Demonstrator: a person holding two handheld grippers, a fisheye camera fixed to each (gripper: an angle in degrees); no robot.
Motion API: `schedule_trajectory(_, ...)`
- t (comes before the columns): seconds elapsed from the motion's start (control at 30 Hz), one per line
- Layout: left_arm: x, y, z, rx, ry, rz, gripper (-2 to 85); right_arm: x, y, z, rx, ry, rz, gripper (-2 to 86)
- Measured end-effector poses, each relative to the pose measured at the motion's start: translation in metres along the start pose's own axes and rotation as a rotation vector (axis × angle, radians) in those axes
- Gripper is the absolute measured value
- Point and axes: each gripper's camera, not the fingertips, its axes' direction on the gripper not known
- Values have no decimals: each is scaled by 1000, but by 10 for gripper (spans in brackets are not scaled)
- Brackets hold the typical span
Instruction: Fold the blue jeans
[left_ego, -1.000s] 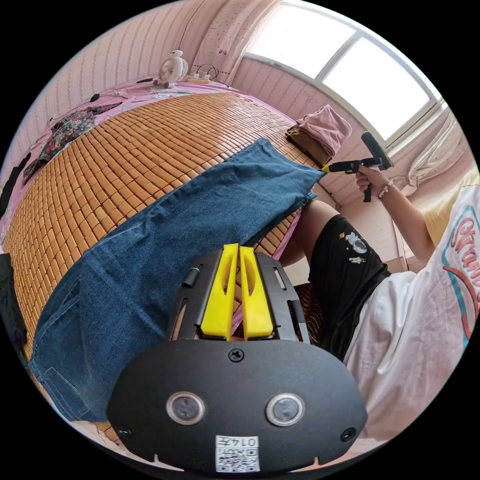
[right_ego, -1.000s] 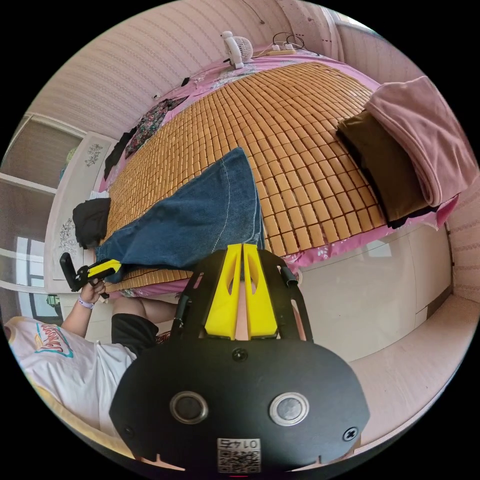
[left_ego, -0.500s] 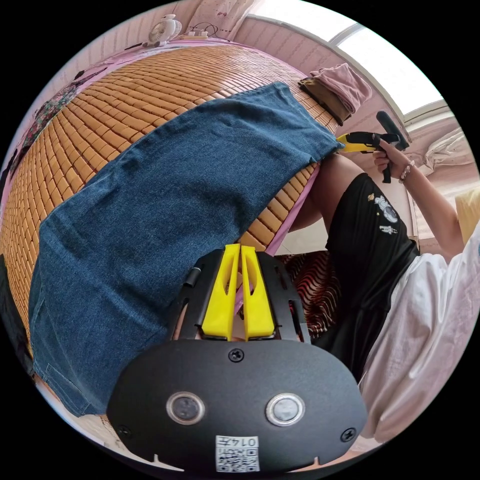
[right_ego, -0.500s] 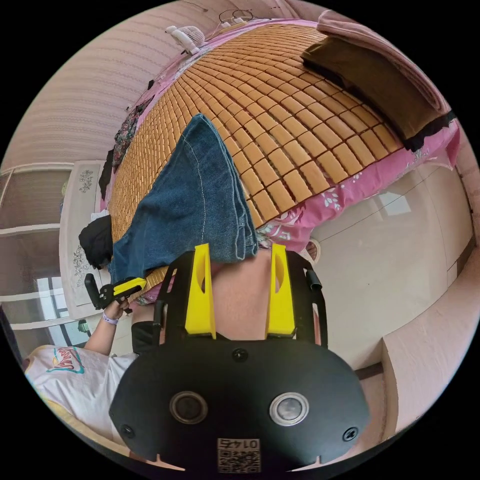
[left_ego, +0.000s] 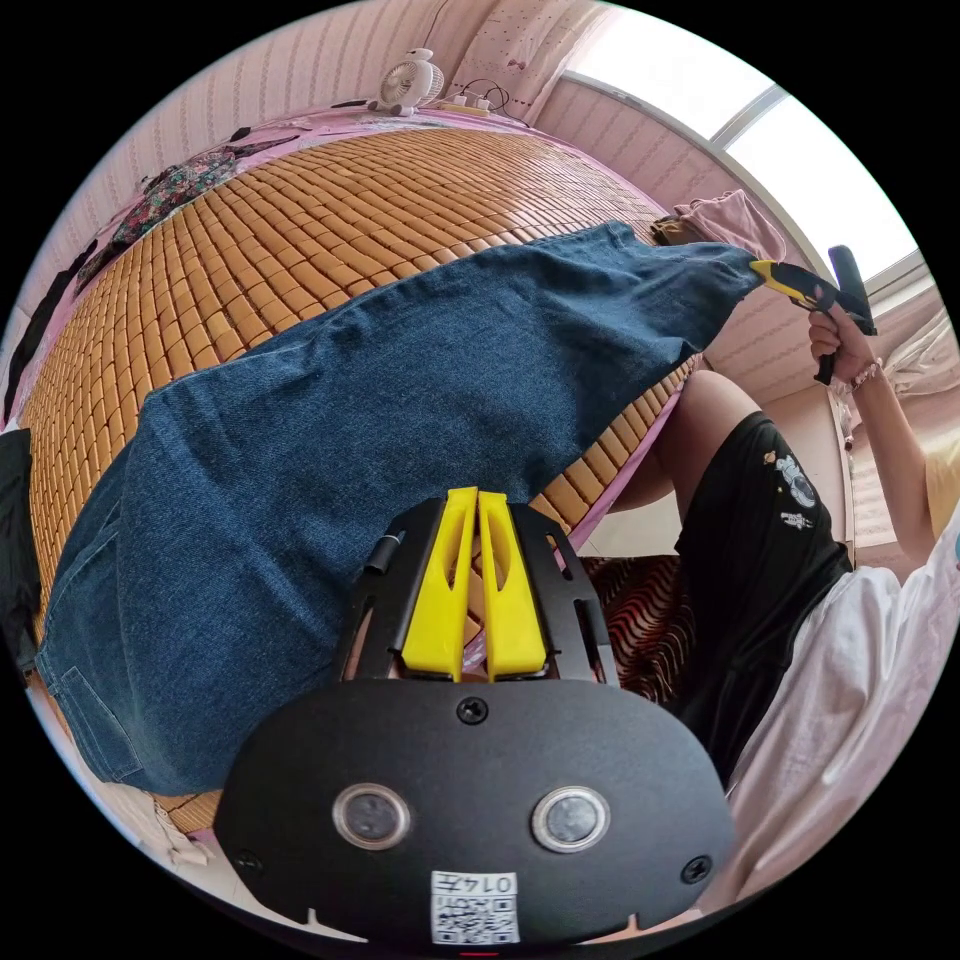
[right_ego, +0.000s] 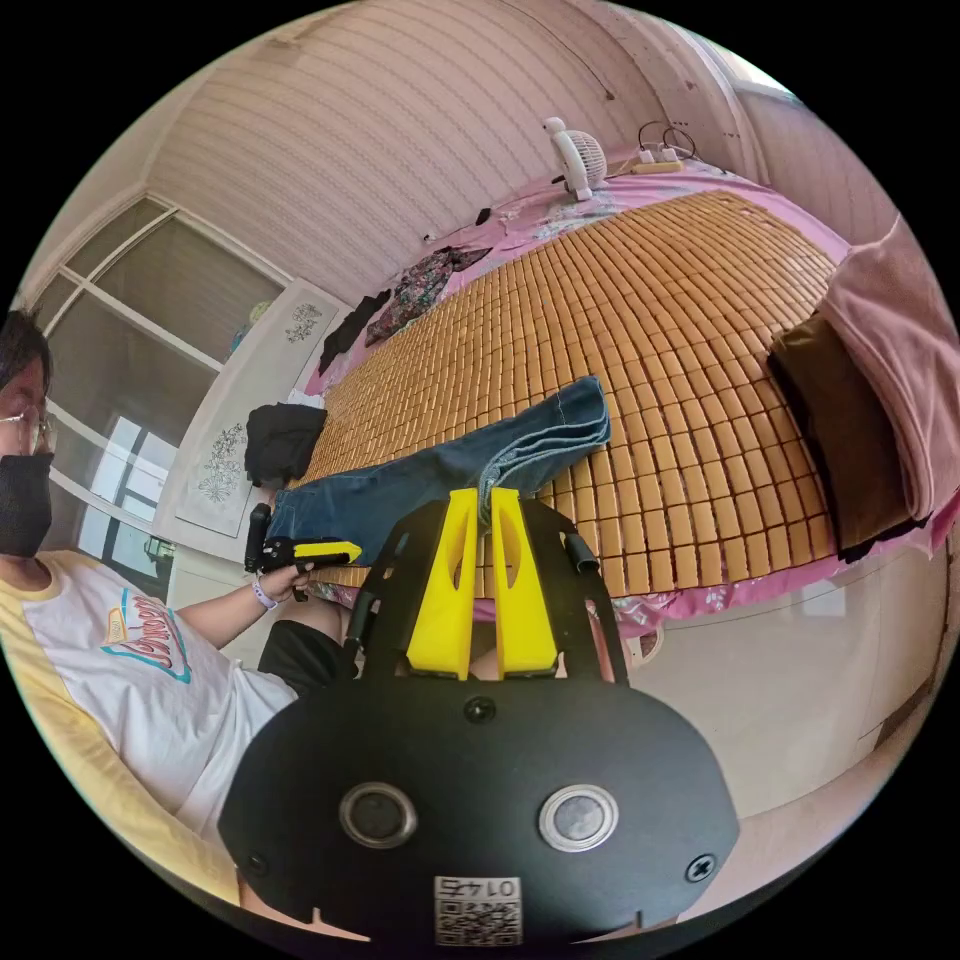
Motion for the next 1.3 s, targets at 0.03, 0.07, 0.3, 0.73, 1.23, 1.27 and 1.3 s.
schedule_trajectory(0.03, 0, 1, -5, 16, 12, 4, -7, -1, -3, -11, 37, -27, 6, 19)
schedule_trajectory(0.07, 0, 4, -18, 68, 47, 8, -7, 1, -3, -16, 48, -35, 25, 19)
schedule_trajectory(0.3, -48, 53, -100, 314, 226, -158, -4, 36, 12, 17, -212, 492, 239, 25)
schedule_trajectory(0.73, -285, 179, -247, 368, -505, -775, 105, -238, -105, 198, -350, 193, -624, 56)
schedule_trajectory(1.23, -321, 190, -269, 223, -495, -695, 50, -334, -144, 320, -575, 117, -833, 87)
schedule_trajectory(1.27, -312, 197, -281, 253, -515, -682, 40, -336, -145, 320, -584, 108, -834, 85)
schedule_trajectory(1.3, -304, 205, -294, 284, -526, -669, 39, -337, -148, 322, -607, 90, -832, 81)
